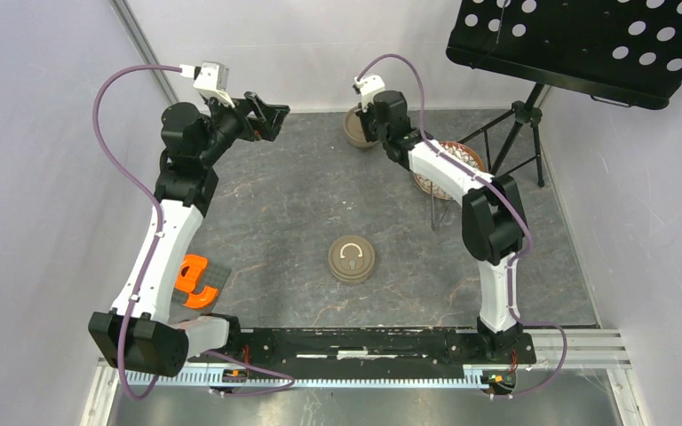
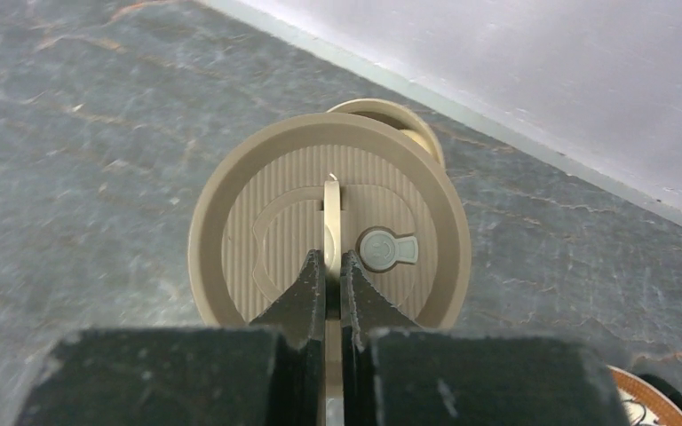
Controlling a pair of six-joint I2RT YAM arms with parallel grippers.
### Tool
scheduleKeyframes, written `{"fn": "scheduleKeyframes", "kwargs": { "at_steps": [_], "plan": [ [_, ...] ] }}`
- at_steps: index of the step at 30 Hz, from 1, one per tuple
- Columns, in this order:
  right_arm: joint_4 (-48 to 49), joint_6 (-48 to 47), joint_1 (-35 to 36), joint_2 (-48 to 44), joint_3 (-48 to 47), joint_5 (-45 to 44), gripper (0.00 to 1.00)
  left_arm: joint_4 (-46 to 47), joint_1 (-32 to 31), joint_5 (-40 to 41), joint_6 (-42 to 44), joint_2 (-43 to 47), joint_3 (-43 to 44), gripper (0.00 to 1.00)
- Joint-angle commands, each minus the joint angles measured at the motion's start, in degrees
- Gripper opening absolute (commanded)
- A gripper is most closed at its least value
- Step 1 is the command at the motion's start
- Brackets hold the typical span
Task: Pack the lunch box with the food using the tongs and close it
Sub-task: Move the packing box to the center of the board.
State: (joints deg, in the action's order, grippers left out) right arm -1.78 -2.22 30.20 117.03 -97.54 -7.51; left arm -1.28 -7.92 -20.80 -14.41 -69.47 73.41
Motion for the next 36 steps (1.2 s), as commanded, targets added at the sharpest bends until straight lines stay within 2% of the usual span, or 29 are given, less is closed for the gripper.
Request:
{"fn": "scheduleKeyframes", "kwargs": {
  "at_steps": [1,14,36],
  "plan": [
    [3.8,0.2,-2.4,4.6,-7.7,2.1,0.00,0.7,0.5,1.4,2.2,1.7,-0.8,1.00],
    [12.4,-2.5,-4.2,15.6,-16.4,3.3,0.00,0.3,0.8,1.8,2.4,2.0,-1.8,1.00],
    [10.3,0.2,-6.0,26.9,-24.2,1.5,0.00,1.0,1.9,1.7,2.7,0.7,-2.4,1.00]
  ]
}}
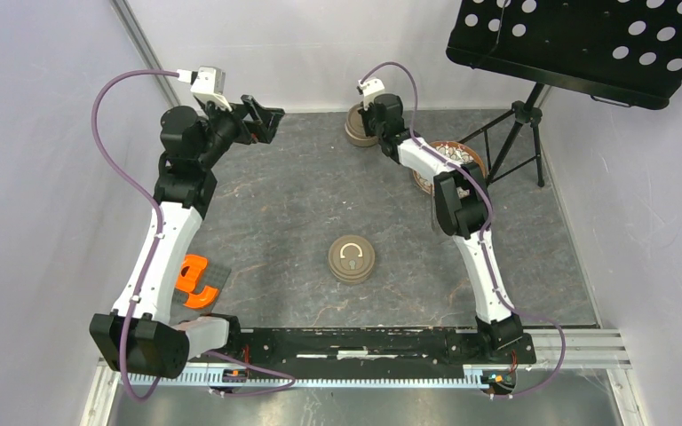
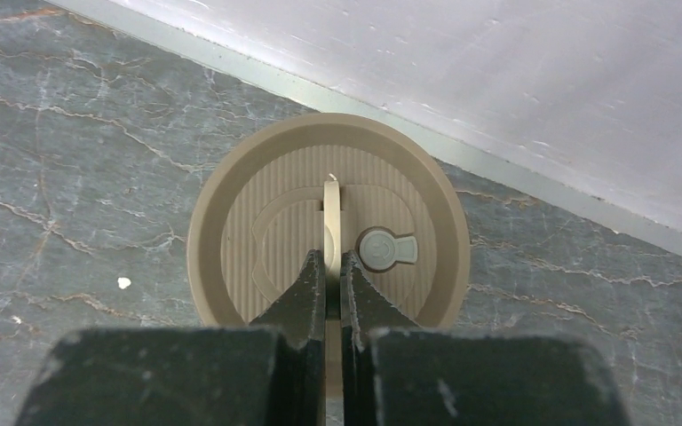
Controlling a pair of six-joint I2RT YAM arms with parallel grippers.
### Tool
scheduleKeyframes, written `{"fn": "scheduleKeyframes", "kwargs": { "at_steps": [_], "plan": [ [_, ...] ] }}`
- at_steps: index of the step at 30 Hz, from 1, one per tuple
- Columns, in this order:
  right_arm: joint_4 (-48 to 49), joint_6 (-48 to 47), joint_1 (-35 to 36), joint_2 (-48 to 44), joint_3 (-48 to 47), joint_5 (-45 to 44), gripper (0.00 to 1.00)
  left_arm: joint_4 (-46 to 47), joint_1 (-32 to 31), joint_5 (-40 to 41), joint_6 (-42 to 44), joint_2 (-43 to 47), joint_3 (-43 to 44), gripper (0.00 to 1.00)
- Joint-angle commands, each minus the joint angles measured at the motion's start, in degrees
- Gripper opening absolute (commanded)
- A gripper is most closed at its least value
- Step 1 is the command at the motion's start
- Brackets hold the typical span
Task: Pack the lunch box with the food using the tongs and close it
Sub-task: Move the packing box to the center of the board.
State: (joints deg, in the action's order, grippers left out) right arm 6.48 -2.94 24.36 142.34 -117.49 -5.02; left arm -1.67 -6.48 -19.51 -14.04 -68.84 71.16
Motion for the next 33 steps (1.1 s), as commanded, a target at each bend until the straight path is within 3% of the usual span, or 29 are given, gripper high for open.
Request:
{"fn": "scheduleKeyframes", "kwargs": {
  "at_steps": [1,10,23,33],
  "plan": [
    [1.9,1.1,-0.2,1.9,-4.5,-1.1,0.00,1.4,0.5,0.4,2.4,0.1,-0.1,1.00],
    [-0.4,1.6,-0.8,2.9,-6.2,1.1,0.00,1.4,0.7,0.4,2.1,-0.6,-0.3,1.00],
    [-10.9,-0.7,-0.8,3.1,-8.8,3.3,0.00,1.4,0.8,-0.2,2.7,-1.0,0.4,1.00],
    [-16.6,-5.0,-0.4,-2.1,-4.3,9.9,0.00,1.1,0.9,-0.9,2.3,-0.9,0.1,1.00]
  ]
}}
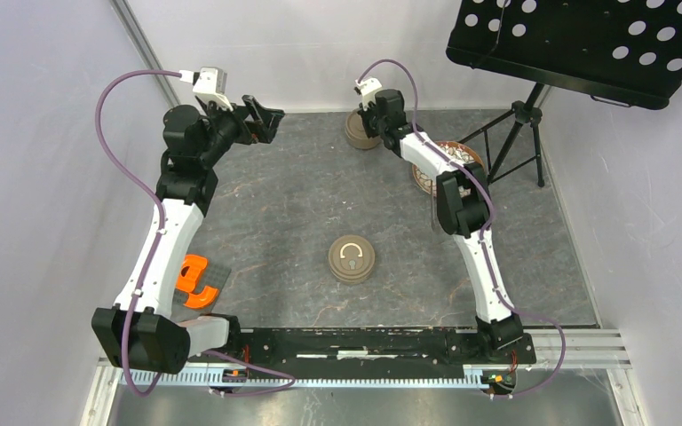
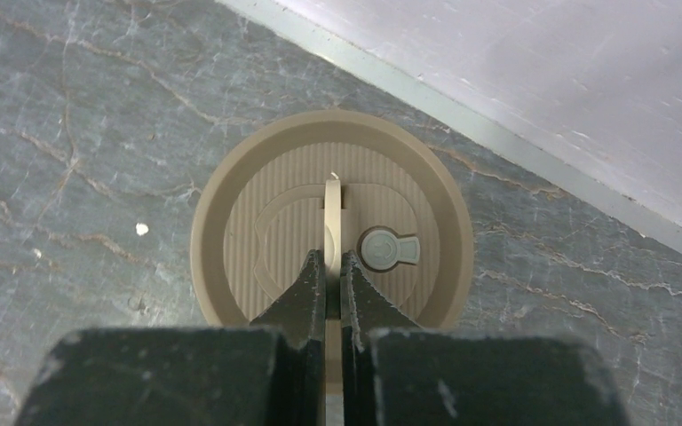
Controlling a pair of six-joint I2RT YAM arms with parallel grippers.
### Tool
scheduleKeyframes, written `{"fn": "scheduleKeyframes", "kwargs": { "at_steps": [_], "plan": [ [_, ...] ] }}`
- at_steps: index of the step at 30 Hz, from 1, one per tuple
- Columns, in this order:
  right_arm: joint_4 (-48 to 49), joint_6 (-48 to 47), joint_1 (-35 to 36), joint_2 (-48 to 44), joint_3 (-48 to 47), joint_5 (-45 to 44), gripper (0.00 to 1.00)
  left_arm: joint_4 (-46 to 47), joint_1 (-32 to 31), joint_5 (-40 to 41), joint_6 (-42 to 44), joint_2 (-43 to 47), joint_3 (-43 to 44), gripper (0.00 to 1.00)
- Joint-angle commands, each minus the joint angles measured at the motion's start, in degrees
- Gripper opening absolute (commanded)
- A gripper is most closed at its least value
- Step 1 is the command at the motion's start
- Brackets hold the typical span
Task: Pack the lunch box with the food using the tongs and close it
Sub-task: Move the packing box to the center of the board.
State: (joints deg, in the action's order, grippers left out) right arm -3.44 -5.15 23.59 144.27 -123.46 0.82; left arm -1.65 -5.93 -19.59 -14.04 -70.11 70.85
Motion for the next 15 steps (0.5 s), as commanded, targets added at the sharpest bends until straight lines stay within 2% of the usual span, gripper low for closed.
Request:
{"fn": "scheduleKeyframes", "kwargs": {
  "at_steps": [1,9,15],
  "plan": [
    [-6.9,-3.1,0.4,-4.5,2.0,4.4,0.00,1.2,0.4,-1.0,2.1,0.3,0.5,1.00],
    [-11.3,-4.4,0.7,-6.9,4.2,8.1,0.00,1.4,0.4,-1.6,1.5,0.1,0.4,1.00],
    [-9.5,-6.4,1.8,-12.8,13.6,11.5,0.00,1.3,0.4,-2.0,1.7,0.3,0.4,1.00]
  ]
}}
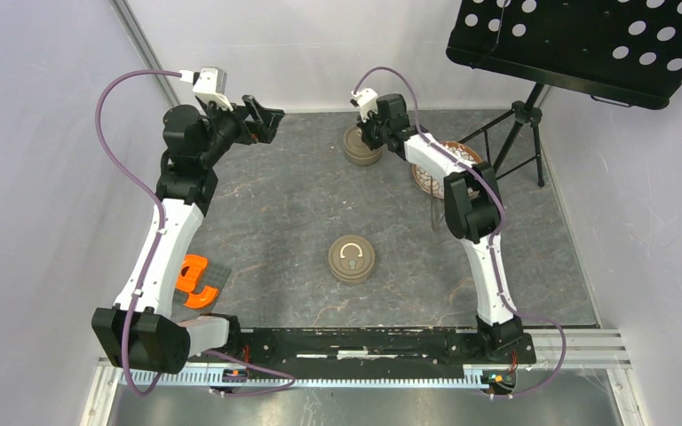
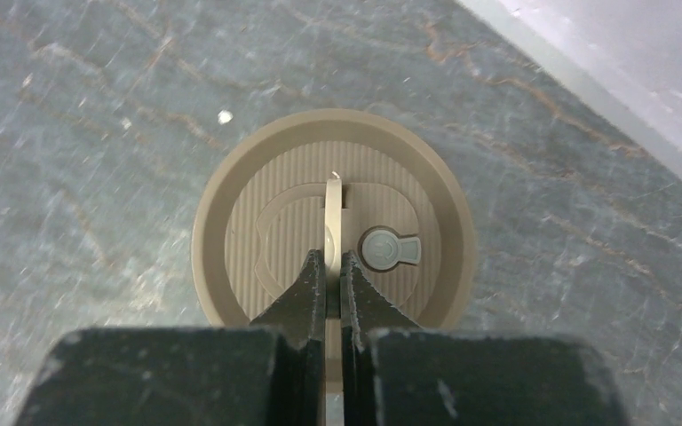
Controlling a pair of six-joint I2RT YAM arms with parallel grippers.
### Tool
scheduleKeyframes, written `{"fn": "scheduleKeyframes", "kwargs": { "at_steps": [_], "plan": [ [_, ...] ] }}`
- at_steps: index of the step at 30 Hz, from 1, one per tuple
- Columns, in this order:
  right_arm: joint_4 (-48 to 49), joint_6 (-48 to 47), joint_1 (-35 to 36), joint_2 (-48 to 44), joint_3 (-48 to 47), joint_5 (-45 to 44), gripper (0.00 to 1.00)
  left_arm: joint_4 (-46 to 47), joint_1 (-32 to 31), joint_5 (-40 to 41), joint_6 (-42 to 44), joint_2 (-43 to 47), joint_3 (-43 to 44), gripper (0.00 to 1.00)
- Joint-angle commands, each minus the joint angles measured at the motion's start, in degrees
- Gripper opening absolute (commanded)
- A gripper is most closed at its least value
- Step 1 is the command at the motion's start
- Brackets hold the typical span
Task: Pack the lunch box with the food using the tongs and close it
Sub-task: Move the packing box to the center of the board.
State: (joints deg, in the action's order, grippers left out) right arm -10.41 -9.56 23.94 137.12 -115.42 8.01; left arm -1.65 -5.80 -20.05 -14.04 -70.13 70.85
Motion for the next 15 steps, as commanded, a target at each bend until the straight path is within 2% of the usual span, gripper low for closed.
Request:
{"fn": "scheduleKeyframes", "kwargs": {
  "at_steps": [1,6,10,15],
  "plan": [
    [-2.2,-2.1,1.7,-6.6,7.3,5.2,0.00,1.1,0.3,-1.6,1.7,0.4,0.4,1.00],
    [-1.1,-2.5,3.7,-12.7,16.7,7.8,0.00,0.1,0.4,-1.9,2.8,0.8,0.2,1.00],
    [5.9,-0.5,5.2,-19.4,30.0,9.7,0.00,-2.2,0.3,-3.3,5.1,1.2,-0.3,1.00],
    [12.1,0.8,7.2,-25.7,41.7,12.2,0.00,-4.8,0.6,-4.6,7.8,1.9,-2.3,1.00]
  ]
}}
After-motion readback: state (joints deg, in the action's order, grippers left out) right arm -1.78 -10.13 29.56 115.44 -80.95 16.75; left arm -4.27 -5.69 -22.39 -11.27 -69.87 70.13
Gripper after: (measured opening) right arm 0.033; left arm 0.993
